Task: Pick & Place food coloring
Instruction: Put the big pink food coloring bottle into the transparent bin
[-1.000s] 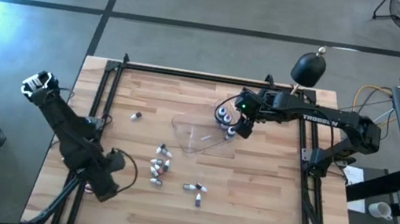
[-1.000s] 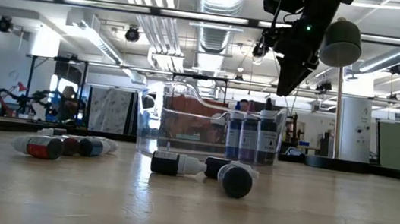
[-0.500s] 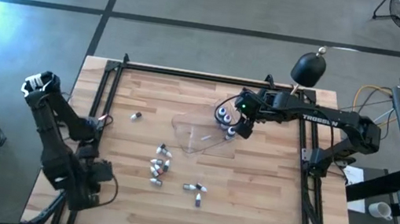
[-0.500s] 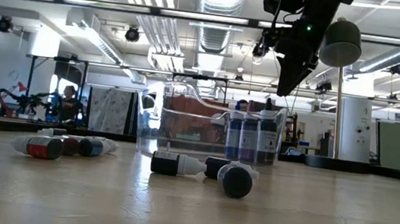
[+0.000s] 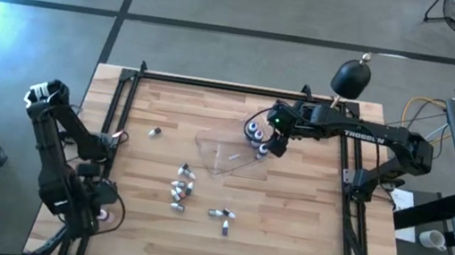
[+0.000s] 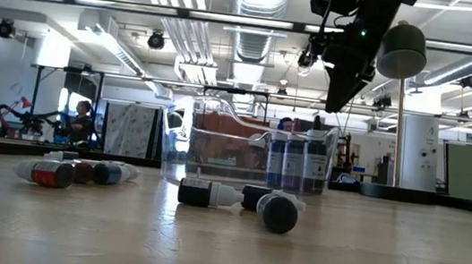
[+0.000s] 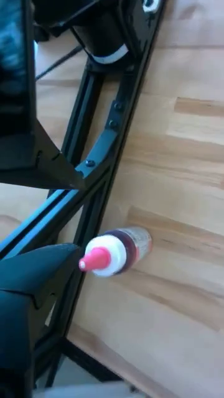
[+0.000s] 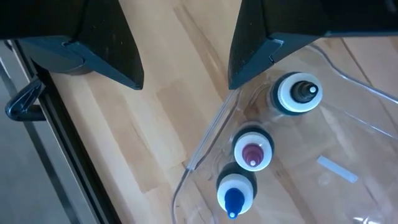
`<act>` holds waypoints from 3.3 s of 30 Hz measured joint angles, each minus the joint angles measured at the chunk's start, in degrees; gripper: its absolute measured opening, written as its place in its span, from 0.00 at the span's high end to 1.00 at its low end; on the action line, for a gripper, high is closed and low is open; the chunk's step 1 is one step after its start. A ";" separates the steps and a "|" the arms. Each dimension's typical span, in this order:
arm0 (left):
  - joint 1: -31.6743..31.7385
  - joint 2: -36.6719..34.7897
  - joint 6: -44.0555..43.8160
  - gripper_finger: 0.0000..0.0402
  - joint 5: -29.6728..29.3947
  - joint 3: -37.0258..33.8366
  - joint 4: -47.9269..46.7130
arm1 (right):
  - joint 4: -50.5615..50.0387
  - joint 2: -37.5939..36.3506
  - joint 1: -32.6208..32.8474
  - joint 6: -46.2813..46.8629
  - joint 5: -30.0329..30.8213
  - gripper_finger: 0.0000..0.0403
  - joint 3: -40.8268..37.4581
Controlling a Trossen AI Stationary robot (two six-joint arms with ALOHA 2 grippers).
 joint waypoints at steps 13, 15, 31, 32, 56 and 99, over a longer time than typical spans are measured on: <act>0.17 -0.69 12.48 0.69 -2.66 -0.10 0.73 | 1.12 0.00 -2.16 -2.60 0.02 0.43 0.00; 0.17 -0.69 14.50 0.69 -4.13 -0.15 0.78 | 1.12 0.00 -2.37 -2.62 0.02 0.43 0.00; 0.22 -0.60 16.97 0.69 -21.92 -0.58 2.78 | 0.81 0.00 -2.49 -2.97 -0.03 0.43 0.00; 0.24 -0.60 16.76 0.69 -23.01 -0.59 2.86 | 0.81 0.00 -2.49 -2.97 -0.08 0.43 0.00; 1.30 -0.58 11.46 0.69 -35.33 -0.62 17.65 | 0.51 0.00 -2.38 4.65 -1.25 0.43 6.01; 1.99 -0.21 0.55 0.69 -42.42 -10.94 60.66 | 0.35 -0.01 -2.34 6.64 -2.12 0.43 6.91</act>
